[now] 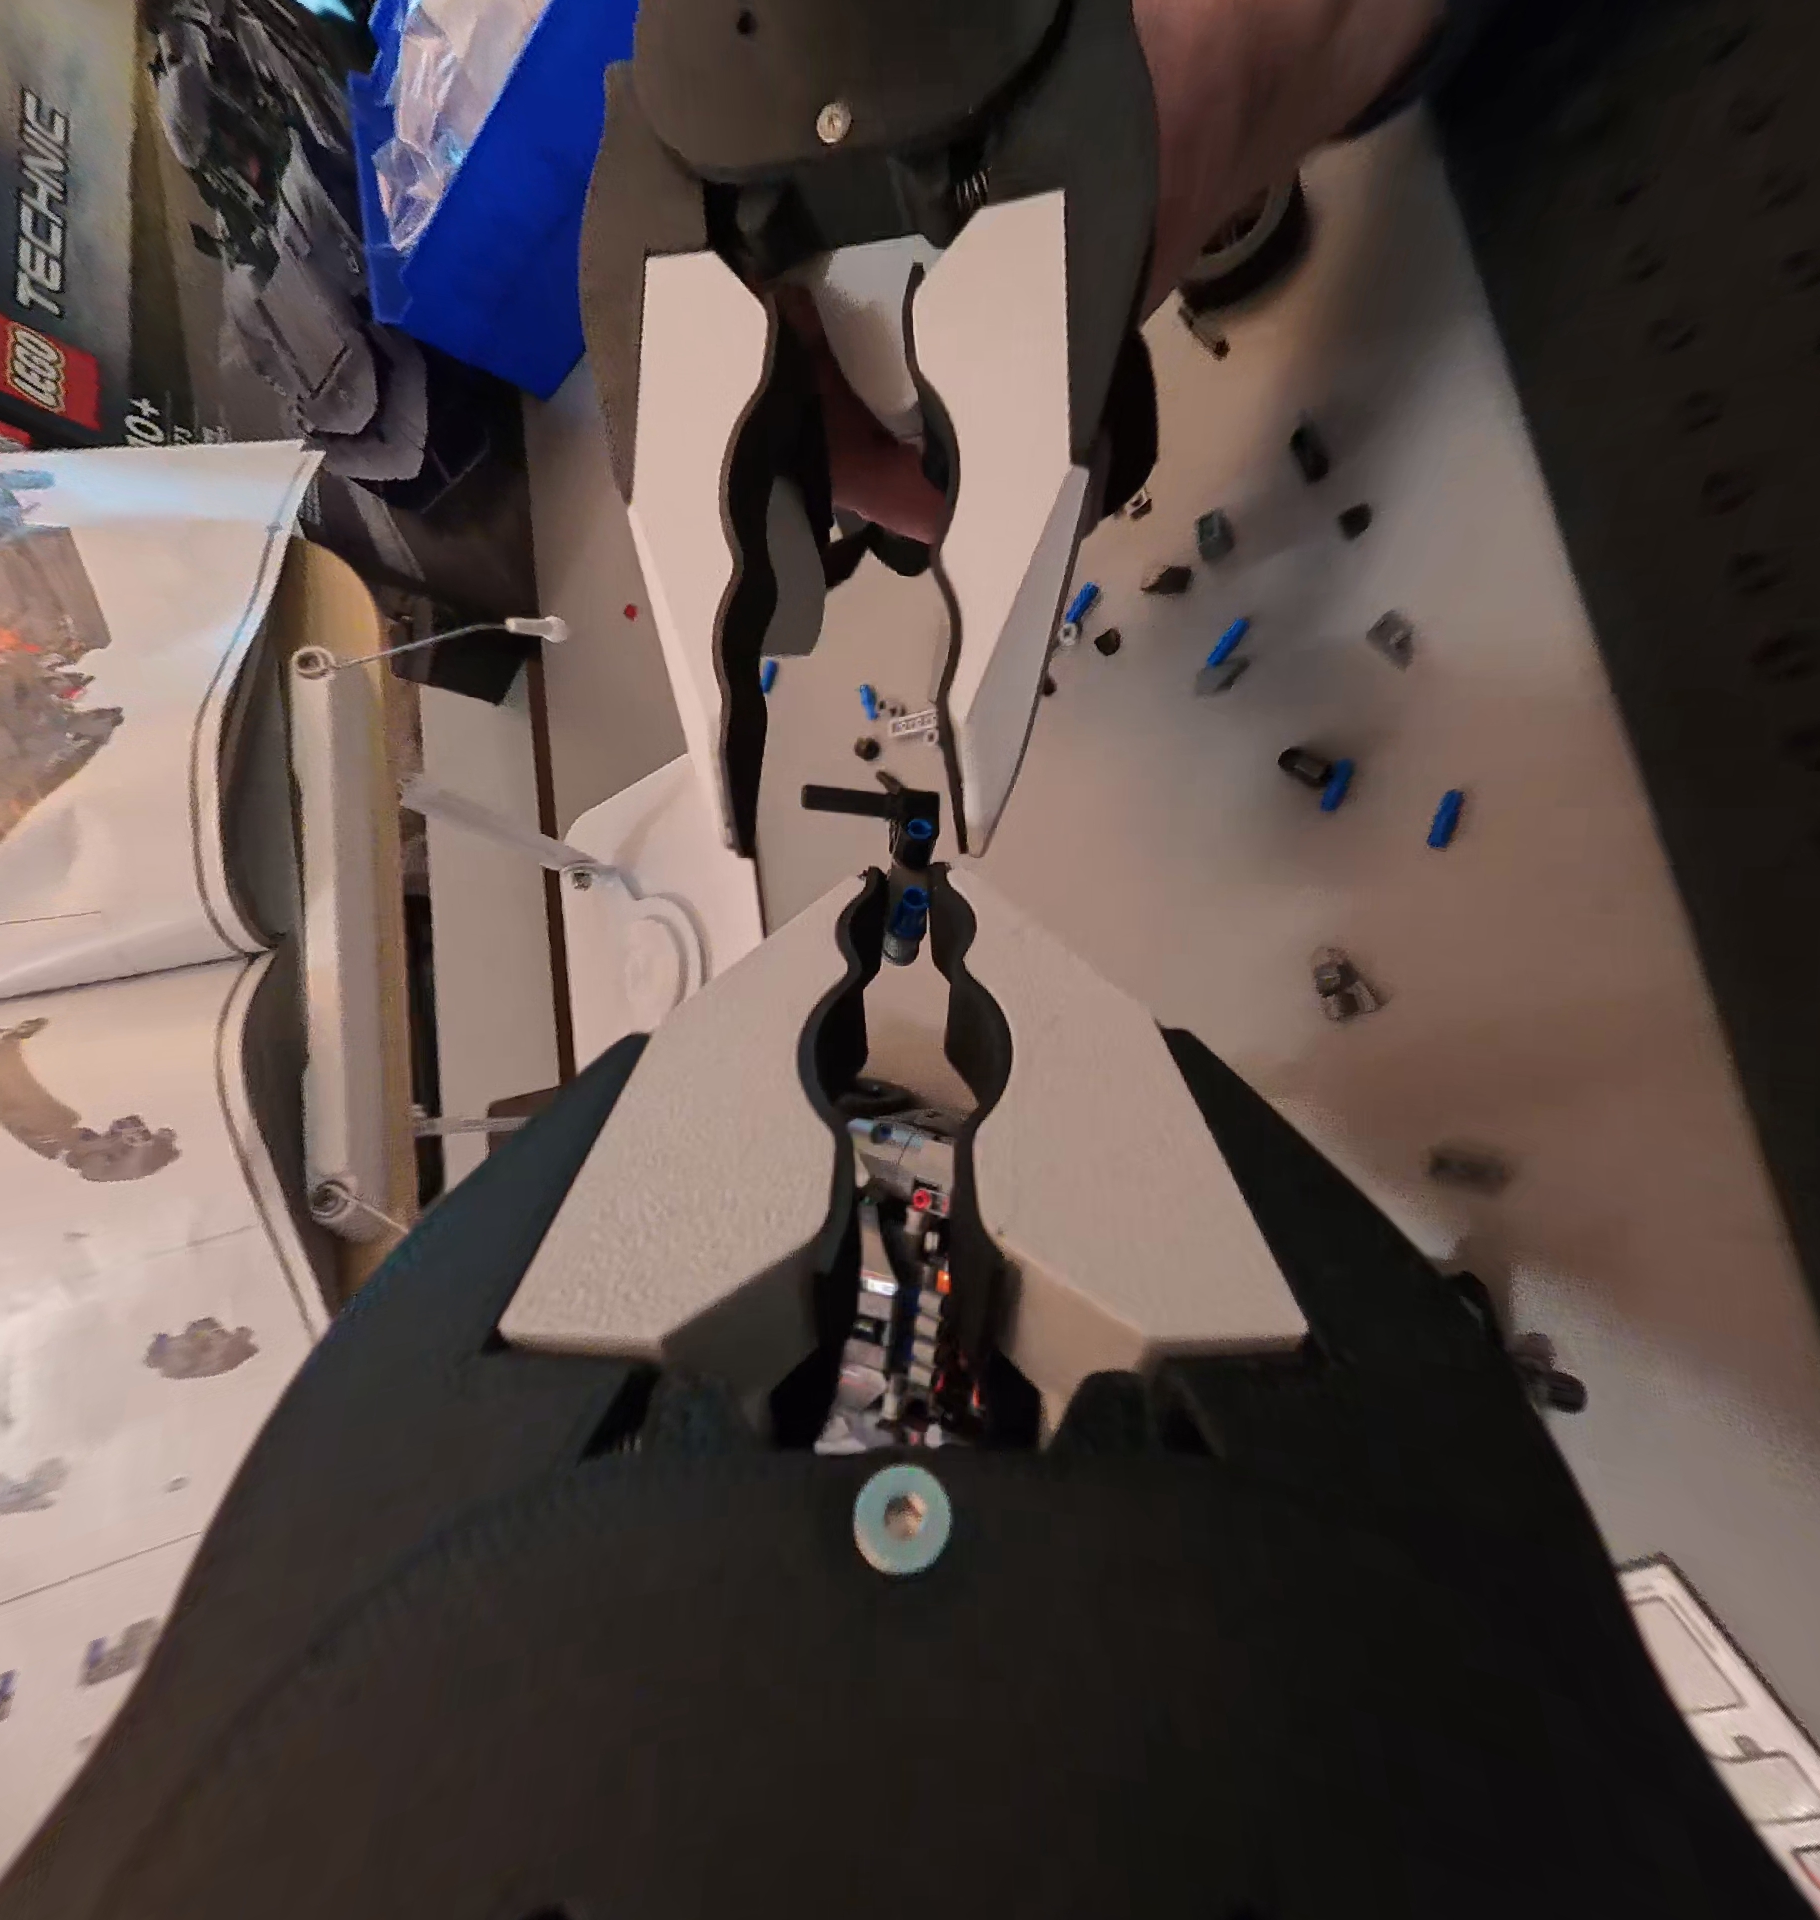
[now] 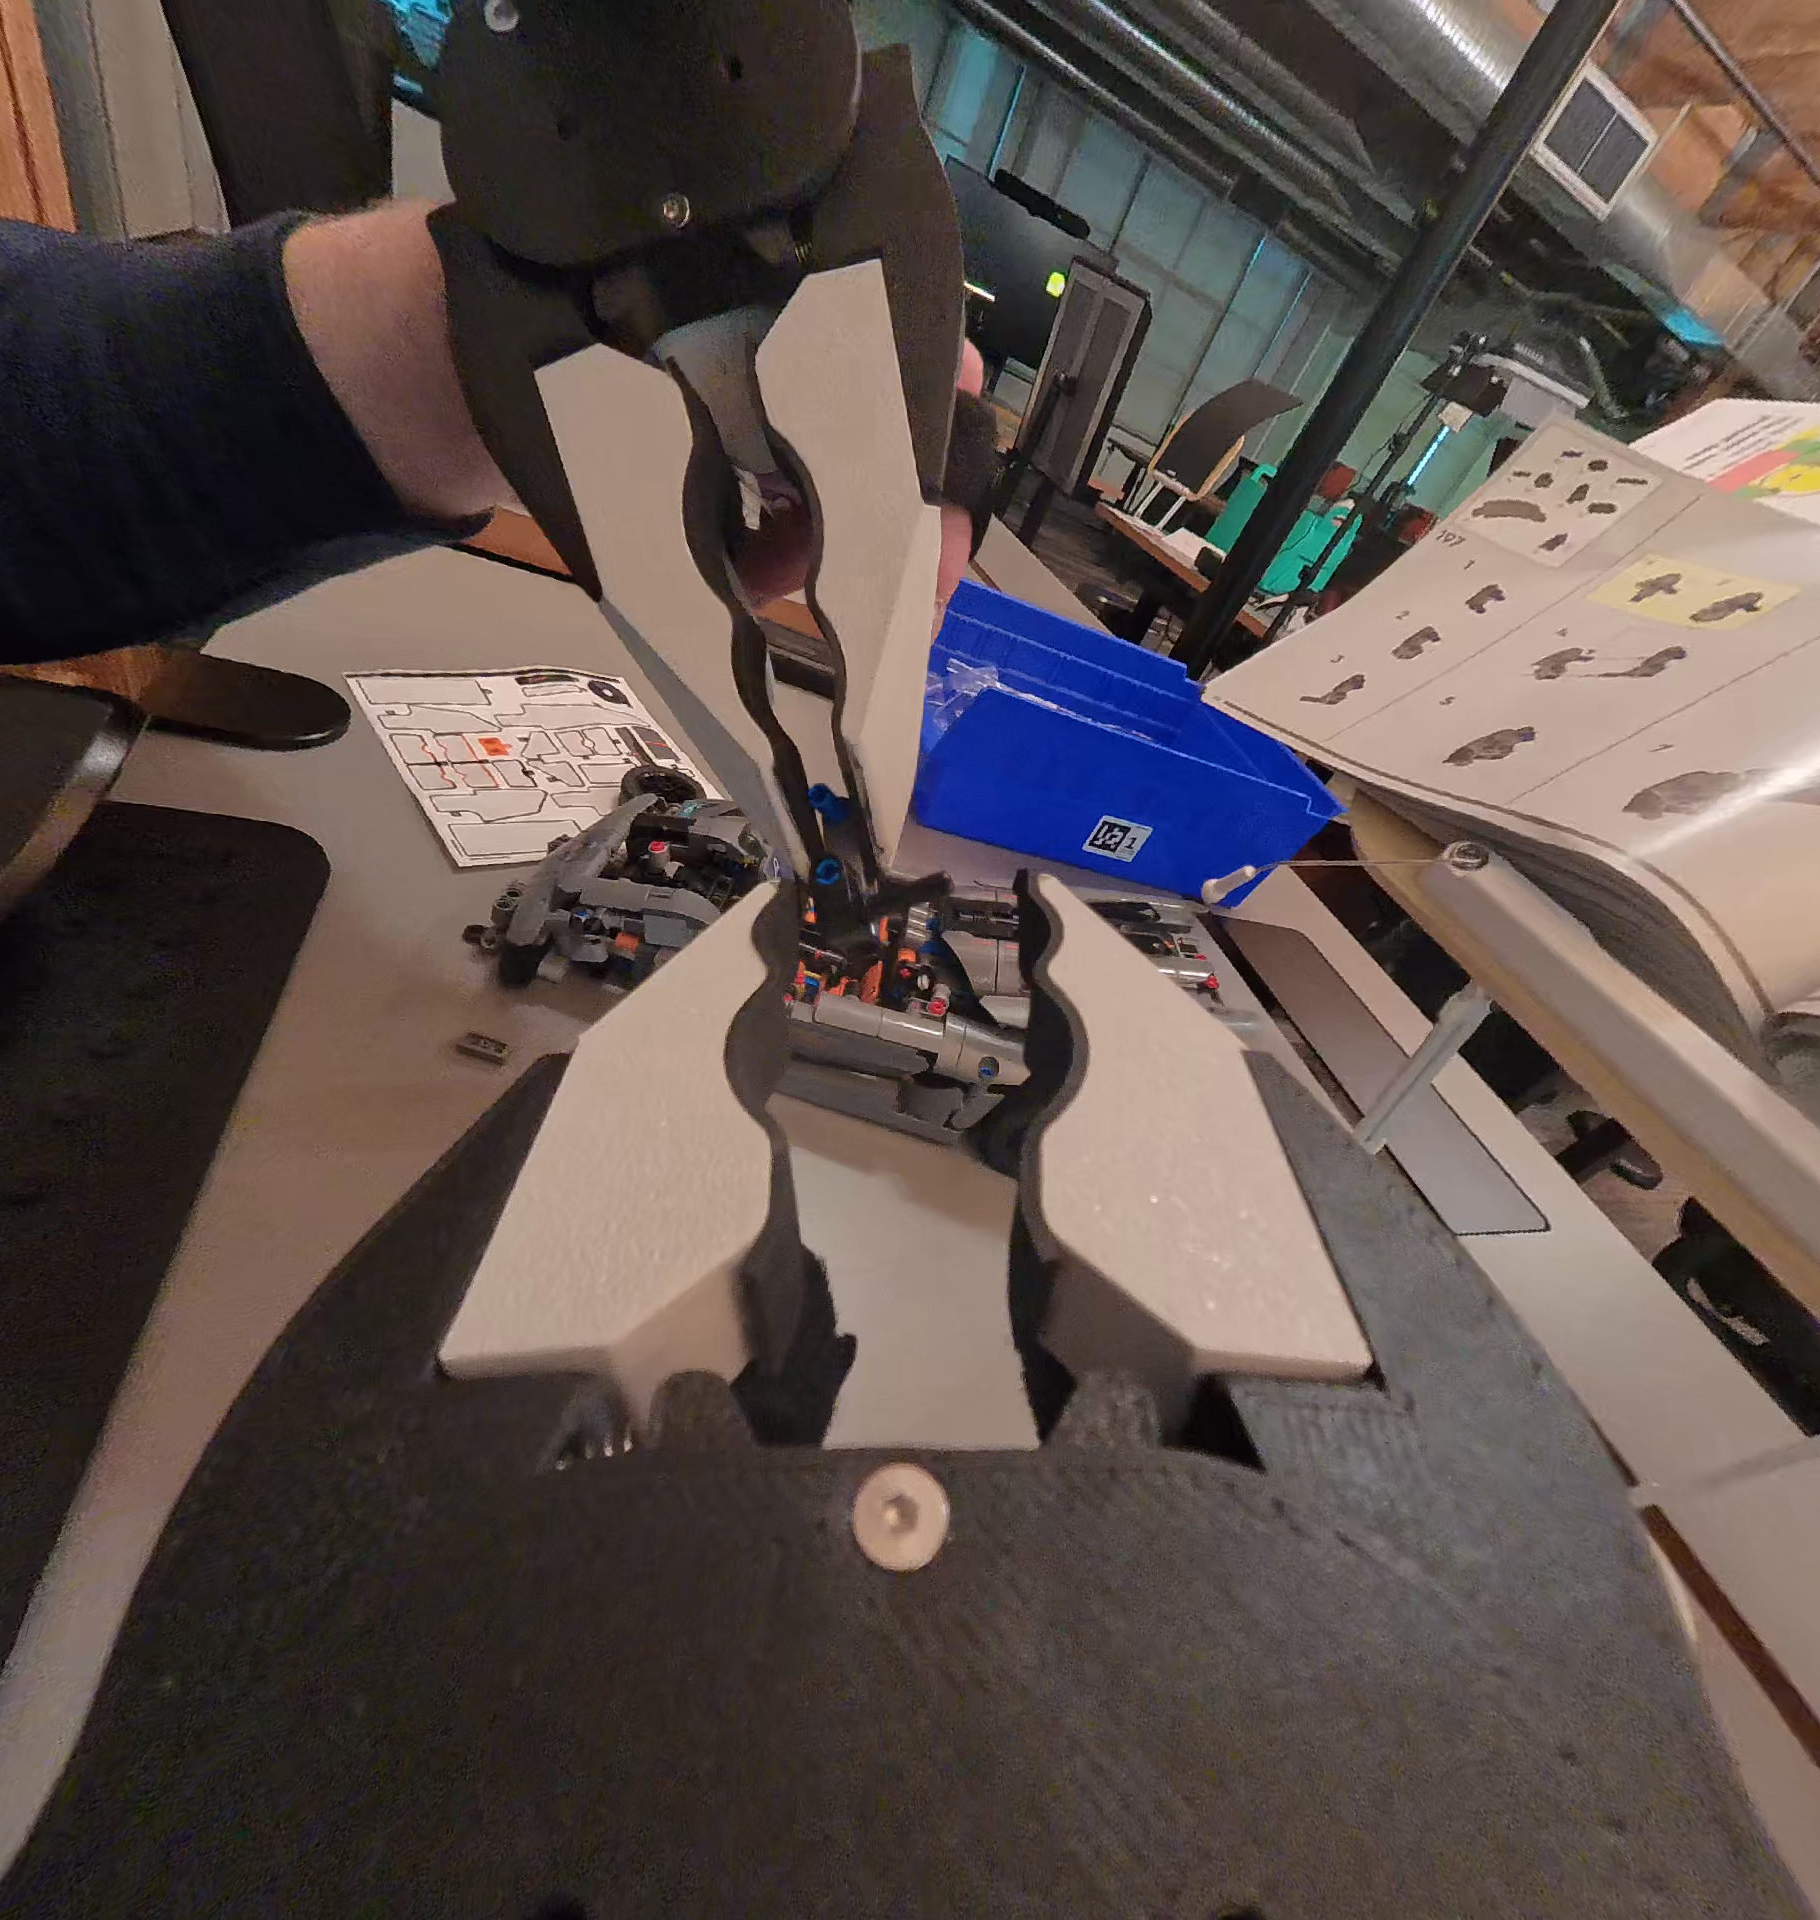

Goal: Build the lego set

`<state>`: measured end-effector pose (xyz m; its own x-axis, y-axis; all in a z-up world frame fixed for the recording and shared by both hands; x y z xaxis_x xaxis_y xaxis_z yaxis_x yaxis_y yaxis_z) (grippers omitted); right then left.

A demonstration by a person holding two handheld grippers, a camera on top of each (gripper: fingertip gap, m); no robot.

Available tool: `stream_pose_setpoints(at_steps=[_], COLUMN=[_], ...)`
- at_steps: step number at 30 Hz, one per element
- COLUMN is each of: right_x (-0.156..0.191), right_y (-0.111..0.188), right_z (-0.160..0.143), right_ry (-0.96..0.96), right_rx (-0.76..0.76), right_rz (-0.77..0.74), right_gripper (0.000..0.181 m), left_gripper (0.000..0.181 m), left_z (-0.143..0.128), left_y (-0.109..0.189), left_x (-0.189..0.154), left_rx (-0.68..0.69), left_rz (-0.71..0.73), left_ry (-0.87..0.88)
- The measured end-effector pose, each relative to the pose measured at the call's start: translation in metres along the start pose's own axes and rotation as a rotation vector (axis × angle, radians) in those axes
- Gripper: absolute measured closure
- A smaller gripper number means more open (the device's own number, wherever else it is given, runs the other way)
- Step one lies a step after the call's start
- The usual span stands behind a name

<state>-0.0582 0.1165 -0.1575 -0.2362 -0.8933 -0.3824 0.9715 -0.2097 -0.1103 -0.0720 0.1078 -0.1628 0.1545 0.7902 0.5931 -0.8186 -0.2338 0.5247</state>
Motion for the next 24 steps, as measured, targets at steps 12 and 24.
stream_pose_setpoints(at_steps=[12,24], right_x=[0.0017,0.0014], right_y=[0.0012,0.0019], right_z=[0.0011,-0.0004], right_ry=[0.323,0.266], right_rx=[0.082,0.086], right_rz=[-0.048,-0.038], right_gripper=[0.157,0.157], left_gripper=[0.177,0.176], left_z=[0.0055,0.0046], left_y=[-0.002,-0.004], left_x=[0.0028,0.0029], left_rx=[0.159,0.128], left_rz=[0.077,0.078], left_ry=[-0.211,-0.16])
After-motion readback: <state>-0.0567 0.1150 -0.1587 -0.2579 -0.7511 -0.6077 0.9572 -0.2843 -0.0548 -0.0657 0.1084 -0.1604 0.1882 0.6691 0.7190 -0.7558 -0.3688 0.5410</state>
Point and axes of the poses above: each gripper's, where its closed fingertips meet, y back along the fingers, z out of its top, x = y × z across the jaws, the point moved 1 cm from there along y, back along the fingers, and after that the axes turned 13 degrees about -x, right-handed, at the moved point
